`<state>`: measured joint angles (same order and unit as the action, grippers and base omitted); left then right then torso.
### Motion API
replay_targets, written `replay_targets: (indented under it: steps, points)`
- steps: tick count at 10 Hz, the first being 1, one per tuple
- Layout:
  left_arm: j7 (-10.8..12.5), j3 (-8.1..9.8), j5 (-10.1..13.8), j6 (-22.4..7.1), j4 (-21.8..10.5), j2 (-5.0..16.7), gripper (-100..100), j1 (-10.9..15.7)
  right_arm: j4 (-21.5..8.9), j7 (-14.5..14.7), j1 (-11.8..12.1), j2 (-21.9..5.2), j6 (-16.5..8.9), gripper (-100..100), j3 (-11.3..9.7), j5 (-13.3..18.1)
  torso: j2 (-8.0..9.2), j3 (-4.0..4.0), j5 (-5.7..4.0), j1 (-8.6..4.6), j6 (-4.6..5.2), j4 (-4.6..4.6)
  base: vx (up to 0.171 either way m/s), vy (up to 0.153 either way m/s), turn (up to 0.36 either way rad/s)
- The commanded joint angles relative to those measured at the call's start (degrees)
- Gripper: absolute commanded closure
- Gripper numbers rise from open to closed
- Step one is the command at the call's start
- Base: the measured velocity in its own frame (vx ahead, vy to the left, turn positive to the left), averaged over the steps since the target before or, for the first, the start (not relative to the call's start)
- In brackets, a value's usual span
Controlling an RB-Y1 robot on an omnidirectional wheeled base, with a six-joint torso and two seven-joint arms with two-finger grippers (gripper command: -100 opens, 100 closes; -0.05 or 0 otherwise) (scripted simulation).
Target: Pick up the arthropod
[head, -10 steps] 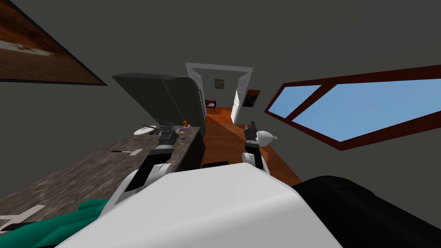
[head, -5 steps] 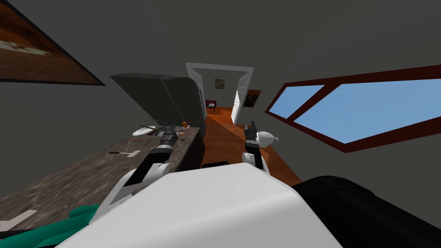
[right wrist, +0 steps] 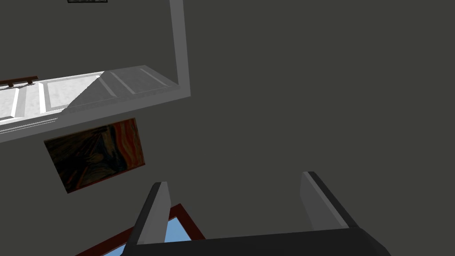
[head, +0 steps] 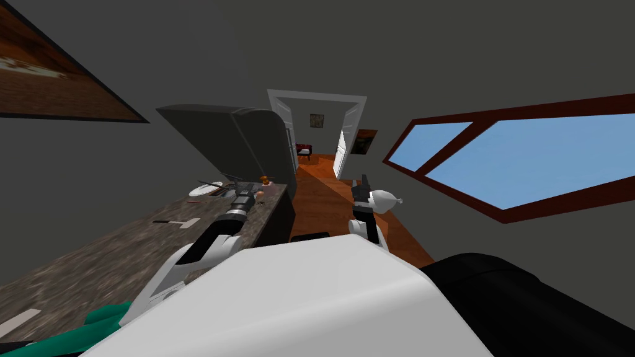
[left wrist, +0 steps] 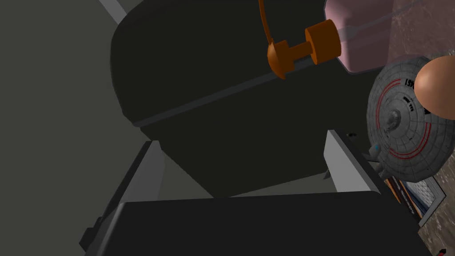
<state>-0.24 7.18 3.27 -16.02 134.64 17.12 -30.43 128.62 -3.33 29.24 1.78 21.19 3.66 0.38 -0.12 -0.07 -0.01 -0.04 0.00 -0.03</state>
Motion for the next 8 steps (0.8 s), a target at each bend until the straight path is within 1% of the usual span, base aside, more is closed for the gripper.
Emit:
replay_targets:
  steps: [1,2,3,4,5,6,7,8]
  points:
    - [-0.15,0.09,0.14,-1.87,0.05,0.16,-100,0.06,0.0,0.0,0.0,0.0,0.0,0,0.0,0.0,0.0,0.0,0.0,0.0,0.0,0.0,0.016,-0.003,-0.003]
    - [-0.95,0.82,1.37,-4.08,-0.39,1.3,-100,0.17,0.0,0.0,0.0,0.0,0.0,0,0.0,0.0,0.04,0.02,0.0,0.02,0.0,0.01,0.038,-0.006,0.018]
    - [-0.95,0.82,1.37,-5.25,-0.39,1.3,-100,0.17,0.0,0.0,0.0,0.0,0.0,0,0.0,0.0,0.0,0.0,0.01,0.03,-0.01,0.0,0.037,-0.006,0.015]
    - [-0.95,0.82,1.37,-5.8,-0.39,1.3,-100,0.17,0.0,0.0,0.0,0.0,0.0,0,0.0,0.0,-0.01,-0.01,0.01,0.02,0.0,0.0,0.018,-0.004,-0.002]
    - [-1.77,1.58,2.7,-7.97,-0.86,2.46,-100,0.33,0.0,0.0,0.0,0.0,0.0,0,0.0,0.0,0.03,0.02,0.01,0.03,0.0,0.01,0.038,-0.011,0.02]
    - [-1.77,1.58,2.7,-9.43,-0.86,2.46,-100,0.33,0.0,0.0,0.0,0.0,0.0,0,0.0,0.0,-0.01,0.0,0.01,0.02,-0.01,0.0,0.04,-0.01,0.016]
    - [-2.61,2.35,4.13,-11.29,-1.36,3.62,-100,0.56,0.0,0.0,0.0,0.0,0.0,0,0.0,0.0,-0.02,-0.01,0.0,0.01,0.0,0.0,0.059,-0.014,0.025]
    - [-2.61,2.35,4.13,-13.06,-1.36,3.62,-100,0.56,0.0,0.0,0.0,0.0,0.0,0,0.0,0.0,-0.09,-0.05,0.0,0.01,0.0,-0.02,0.051,-0.017,0.014]
